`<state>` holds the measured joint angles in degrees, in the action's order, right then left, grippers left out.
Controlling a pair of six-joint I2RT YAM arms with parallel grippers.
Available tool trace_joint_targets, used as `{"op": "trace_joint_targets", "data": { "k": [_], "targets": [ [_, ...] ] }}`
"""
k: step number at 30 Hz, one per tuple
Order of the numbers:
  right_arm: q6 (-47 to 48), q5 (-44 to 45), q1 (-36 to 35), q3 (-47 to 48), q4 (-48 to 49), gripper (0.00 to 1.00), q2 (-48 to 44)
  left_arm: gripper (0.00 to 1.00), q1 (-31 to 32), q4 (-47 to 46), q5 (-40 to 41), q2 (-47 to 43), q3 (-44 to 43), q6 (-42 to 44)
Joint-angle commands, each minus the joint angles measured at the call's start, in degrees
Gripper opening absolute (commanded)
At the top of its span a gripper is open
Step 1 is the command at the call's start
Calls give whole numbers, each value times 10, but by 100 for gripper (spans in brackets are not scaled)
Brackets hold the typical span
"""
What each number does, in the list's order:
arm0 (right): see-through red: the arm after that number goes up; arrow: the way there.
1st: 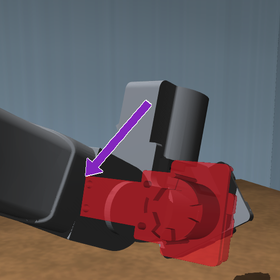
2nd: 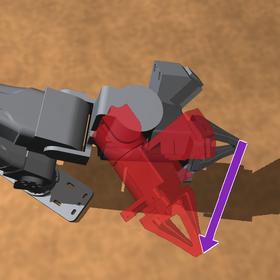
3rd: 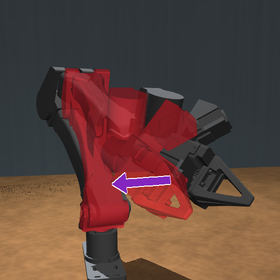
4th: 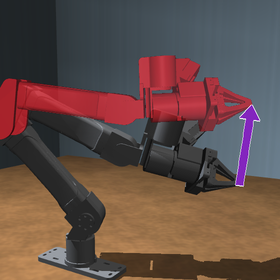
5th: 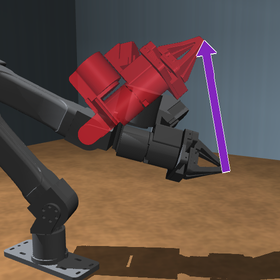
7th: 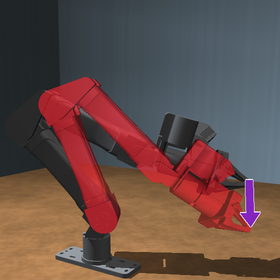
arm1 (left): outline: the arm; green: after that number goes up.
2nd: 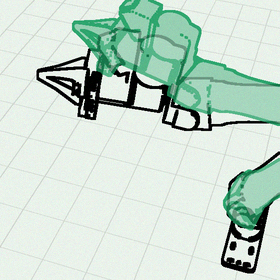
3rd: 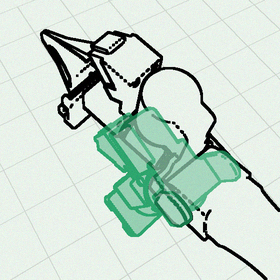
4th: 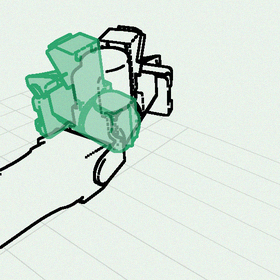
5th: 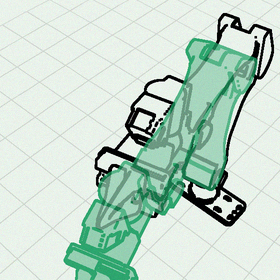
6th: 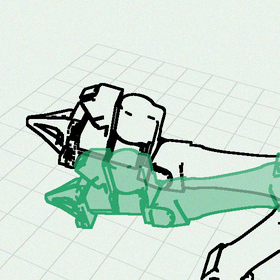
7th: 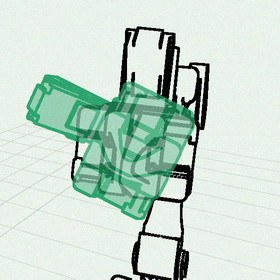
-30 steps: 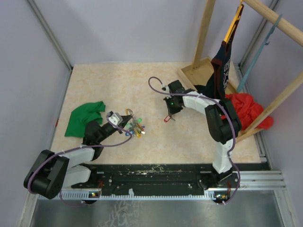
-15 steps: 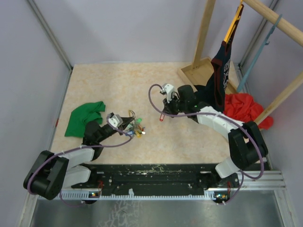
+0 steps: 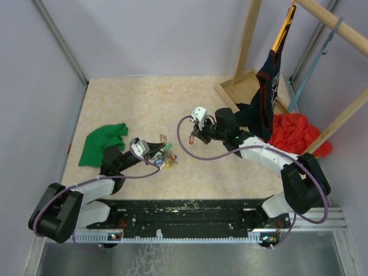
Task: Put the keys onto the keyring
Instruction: Insert the key onto the keyring.
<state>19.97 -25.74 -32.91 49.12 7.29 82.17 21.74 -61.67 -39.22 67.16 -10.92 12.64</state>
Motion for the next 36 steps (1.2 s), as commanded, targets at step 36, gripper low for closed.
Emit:
{"op": "trace_joint_targets", "data": {
  "k": [36],
  "targets": [
    [226, -17, -148, -36, 30, 0, -77, 0, -3, 17, -157, 47, -52, 69]
  ]
}}
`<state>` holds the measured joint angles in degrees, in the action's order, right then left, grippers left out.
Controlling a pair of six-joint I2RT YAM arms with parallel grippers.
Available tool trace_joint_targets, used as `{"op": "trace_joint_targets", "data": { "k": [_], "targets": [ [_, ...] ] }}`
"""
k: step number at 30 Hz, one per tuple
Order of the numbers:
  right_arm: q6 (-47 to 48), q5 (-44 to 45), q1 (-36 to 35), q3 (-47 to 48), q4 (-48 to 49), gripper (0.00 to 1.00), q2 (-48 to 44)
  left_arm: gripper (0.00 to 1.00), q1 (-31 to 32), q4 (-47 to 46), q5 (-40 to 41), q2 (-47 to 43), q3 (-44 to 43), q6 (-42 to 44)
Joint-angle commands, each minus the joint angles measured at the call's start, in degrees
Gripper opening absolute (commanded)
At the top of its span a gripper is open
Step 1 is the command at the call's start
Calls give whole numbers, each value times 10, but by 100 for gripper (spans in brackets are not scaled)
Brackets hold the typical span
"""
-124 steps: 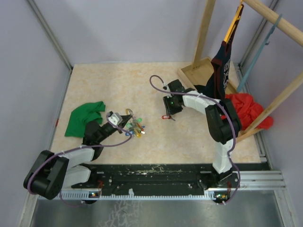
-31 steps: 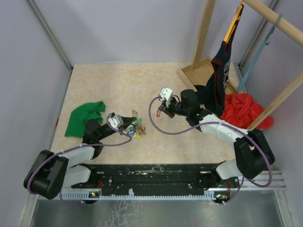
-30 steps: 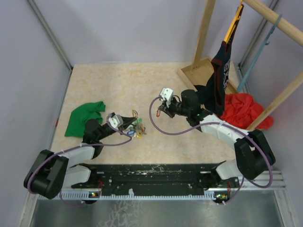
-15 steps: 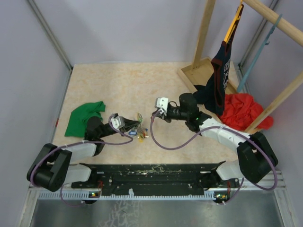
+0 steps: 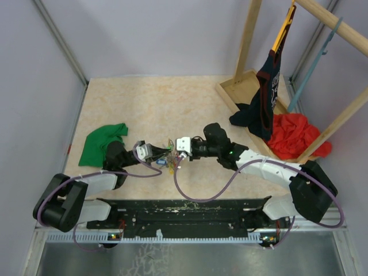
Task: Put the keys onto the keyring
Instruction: Insert the key onto the keyring.
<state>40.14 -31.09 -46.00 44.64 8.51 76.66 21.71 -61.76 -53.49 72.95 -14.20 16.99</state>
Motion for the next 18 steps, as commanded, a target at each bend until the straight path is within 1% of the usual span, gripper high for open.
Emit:
{"op": "trace_joint_targets", "data": {
  "k": [1, 10, 18],
  "targets": [
    [29, 41, -20, 13, 13, 0, -20, 0, -2, 25, -15, -14, -21, 30],
    [42, 52, -34, 32, -13, 0, -5, 0, -2, 37, -30, -18, -22, 46],
    [41, 55, -43, 38, -5, 0, 7, 0, -1, 31, -46, -15, -22, 50]
  ]
}}
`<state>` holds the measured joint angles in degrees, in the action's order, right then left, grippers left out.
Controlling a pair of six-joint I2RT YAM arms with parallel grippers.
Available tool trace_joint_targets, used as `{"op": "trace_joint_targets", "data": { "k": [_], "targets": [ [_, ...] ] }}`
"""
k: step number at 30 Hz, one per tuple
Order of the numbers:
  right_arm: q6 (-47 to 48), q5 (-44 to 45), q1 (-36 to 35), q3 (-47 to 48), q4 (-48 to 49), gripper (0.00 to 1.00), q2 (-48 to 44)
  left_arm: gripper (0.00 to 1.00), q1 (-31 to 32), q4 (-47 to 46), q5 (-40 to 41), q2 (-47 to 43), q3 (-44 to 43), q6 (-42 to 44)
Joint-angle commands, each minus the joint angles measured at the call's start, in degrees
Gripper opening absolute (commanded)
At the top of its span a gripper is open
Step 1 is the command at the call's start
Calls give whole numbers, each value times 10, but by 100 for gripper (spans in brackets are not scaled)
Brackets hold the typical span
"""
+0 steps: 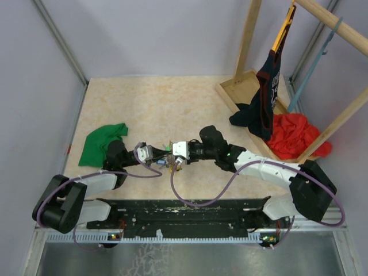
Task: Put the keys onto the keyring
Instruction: Insert the key onto the keyring.
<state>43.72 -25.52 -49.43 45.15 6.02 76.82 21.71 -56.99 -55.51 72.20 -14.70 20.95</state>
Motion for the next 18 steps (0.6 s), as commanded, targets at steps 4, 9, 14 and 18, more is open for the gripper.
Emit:
{"op": "trace_joint_targets", "data": {
  "k": [4, 9, 14, 18],
  "targets": [
    [2, -1, -9, 31, 24, 0, 5, 0, -1, -22, -29, -4, -17, 9],
    [2, 5, -11, 33, 22, 0, 7, 0, -1, -24, -29, -4, -17, 6],
    [1, 10, -13, 34, 23, 0, 8, 0, -2, -25, -30, -4, -17, 4],
    [1, 12, -14, 34, 26, 0, 8, 0, -1, -26, -30, -4, -17, 3]
  ]
}}
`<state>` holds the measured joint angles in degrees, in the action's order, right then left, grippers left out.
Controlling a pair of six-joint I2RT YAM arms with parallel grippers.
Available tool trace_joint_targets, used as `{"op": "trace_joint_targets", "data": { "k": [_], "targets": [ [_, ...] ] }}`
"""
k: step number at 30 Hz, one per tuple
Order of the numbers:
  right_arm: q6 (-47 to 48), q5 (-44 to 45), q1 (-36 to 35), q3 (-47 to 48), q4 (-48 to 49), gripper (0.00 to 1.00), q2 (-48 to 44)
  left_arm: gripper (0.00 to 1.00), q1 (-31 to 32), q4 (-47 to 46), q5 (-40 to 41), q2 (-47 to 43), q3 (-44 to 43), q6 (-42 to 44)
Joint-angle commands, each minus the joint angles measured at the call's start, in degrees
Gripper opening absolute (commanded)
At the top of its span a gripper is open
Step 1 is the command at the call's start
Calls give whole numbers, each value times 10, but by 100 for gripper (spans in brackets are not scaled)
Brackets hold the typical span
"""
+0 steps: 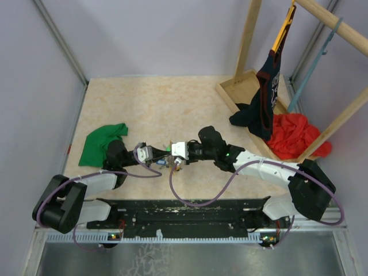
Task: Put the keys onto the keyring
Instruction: Insert the key onto the keyring.
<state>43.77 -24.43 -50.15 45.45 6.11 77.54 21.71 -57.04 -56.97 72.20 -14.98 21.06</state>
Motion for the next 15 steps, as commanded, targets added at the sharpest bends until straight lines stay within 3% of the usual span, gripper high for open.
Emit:
{"op": "trace_joint_targets", "data": {
  "k": [1, 15],
  "targets": [
    [-1, 0, -6, 31, 26, 0, 1, 0, -1, -26, -16, -3, -15, 1],
    [-7, -13, -8, 35, 25, 0, 3, 0, -1, -35, -19, -2, -14, -6]
  ]
}}
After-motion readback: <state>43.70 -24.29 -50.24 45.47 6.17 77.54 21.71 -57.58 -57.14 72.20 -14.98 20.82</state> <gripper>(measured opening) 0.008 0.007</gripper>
